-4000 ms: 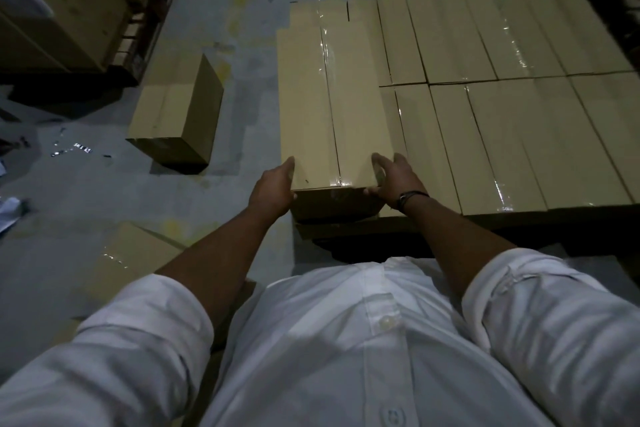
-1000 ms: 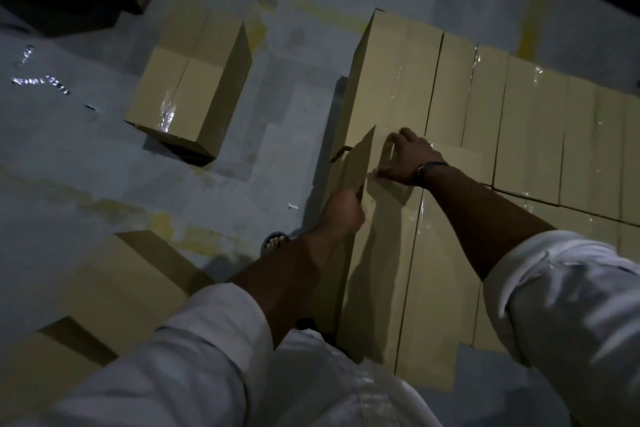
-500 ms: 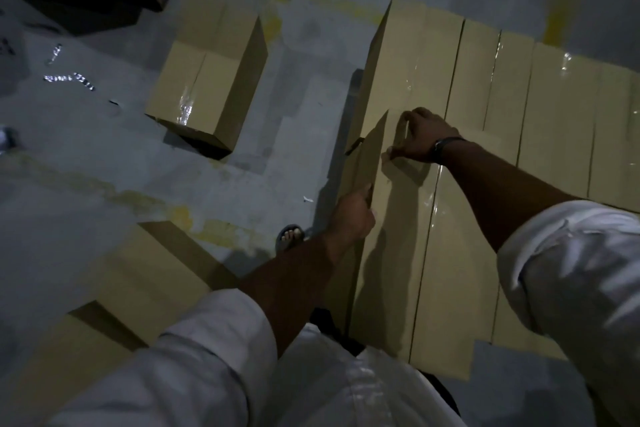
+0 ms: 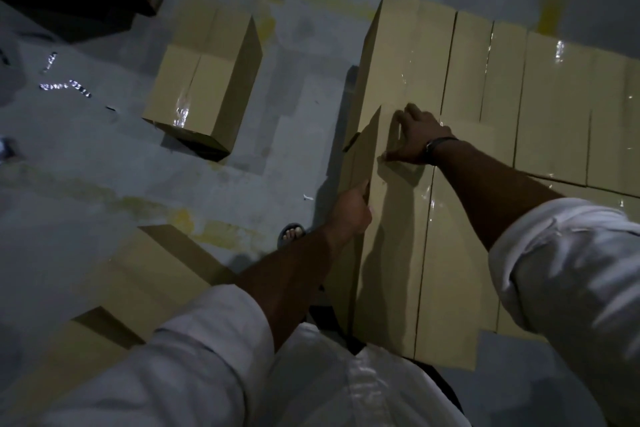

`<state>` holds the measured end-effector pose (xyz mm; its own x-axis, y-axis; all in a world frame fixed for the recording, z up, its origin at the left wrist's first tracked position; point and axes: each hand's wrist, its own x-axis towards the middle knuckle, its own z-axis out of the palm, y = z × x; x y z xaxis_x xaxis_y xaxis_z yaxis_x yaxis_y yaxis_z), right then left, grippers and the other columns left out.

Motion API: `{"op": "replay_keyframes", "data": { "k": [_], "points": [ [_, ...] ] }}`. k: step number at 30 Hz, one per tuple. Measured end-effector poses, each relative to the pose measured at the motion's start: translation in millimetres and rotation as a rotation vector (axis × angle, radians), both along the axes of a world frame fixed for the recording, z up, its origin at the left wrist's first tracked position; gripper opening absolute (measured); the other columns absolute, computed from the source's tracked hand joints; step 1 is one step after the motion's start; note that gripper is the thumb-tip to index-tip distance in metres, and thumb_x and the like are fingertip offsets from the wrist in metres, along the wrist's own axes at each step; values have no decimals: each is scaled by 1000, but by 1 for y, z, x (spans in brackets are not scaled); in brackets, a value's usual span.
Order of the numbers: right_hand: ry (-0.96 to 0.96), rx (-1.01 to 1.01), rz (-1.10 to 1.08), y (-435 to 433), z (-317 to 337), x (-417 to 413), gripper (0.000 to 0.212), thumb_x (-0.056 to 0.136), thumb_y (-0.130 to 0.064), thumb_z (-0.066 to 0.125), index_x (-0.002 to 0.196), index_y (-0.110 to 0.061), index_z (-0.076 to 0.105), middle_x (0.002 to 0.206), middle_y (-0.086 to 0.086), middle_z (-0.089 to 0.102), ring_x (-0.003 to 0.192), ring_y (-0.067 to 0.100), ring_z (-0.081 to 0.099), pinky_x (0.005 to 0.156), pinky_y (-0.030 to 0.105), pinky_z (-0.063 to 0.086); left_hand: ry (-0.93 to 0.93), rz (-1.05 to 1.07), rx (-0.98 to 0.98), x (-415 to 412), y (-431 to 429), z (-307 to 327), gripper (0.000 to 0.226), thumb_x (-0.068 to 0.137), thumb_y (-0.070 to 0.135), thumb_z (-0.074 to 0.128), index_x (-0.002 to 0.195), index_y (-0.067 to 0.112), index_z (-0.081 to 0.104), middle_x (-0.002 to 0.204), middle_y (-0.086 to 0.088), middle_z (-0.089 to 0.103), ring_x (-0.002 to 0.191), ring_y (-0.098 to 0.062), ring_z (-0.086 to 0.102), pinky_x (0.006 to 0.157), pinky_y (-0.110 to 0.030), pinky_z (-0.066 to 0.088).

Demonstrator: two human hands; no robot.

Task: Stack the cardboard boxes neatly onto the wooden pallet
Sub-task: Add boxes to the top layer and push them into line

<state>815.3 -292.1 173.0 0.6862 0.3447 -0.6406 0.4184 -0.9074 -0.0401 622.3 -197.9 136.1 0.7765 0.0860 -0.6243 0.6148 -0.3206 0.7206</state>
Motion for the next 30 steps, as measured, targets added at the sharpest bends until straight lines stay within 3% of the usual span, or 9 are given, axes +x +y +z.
{"op": "replay_keyframes", "data": {
  "k": [5,7,10,14,19,24,30],
  "points": [
    [-58,39,-32,-12,-1,-49,105,81,-59,70,159,-24,9,168,2,-6,153,31,4,118,57,24,7,-43,29,-3,5,5,26,98,10,59,124,8,63,117,-9,68,109,-26,63,95,-39,53],
    [-81,70,-46,-18,-1,-73,99,85,-56,67,159,-24,11,168,3,-5,153,30,5,116,56,26,-8,-65,34,-6,9,8,32,99,12,59,131,8,60,125,-10,65,115,-27,62,99,-39,51],
    [-83,107,-85,-31,0,-107,92,89,-54,63,159,-24,11,168,4,-4,153,29,6,118,53,24,-57,-79,53,-14,10,18,59,101,9,56,155,11,33,141,-12,55,127,-28,55,101,-33,46],
    [-99,137,-181,-59,7,-143,87,91,-51,59,159,-24,13,168,5,0,153,29,8,119,50,25,-102,-71,141,-23,5,29,77,102,16,57,162,14,8,146,-13,51,129,-26,52,95,-23,36],
    [-182,185,-371,-107,24,-180,84,91,-52,58,158,-25,14,168,5,3,152,30,10,119,48,25,-370,-182,347,-28,-16,46,63,100,28,59,156,18,32,157,-8,37,138,-30,41,112,-45,41],
    [-309,235,-524,-174,49,-220,80,94,-51,55,158,-25,16,167,5,6,152,28,10,119,48,22,-459,-282,394,-45,-71,73,53,100,37,55,150,26,41,162,-1,26,142,-28,33,111,-47,40],
    [-403,288,-670,-295,84,-297,79,96,-50,53,159,-23,14,168,6,3,153,29,7,120,47,18,-579,-448,377,-80,-195,101,50,96,35,62,143,22,51,154,-5,41,134,-31,46,109,-41,41]
  ]
}}
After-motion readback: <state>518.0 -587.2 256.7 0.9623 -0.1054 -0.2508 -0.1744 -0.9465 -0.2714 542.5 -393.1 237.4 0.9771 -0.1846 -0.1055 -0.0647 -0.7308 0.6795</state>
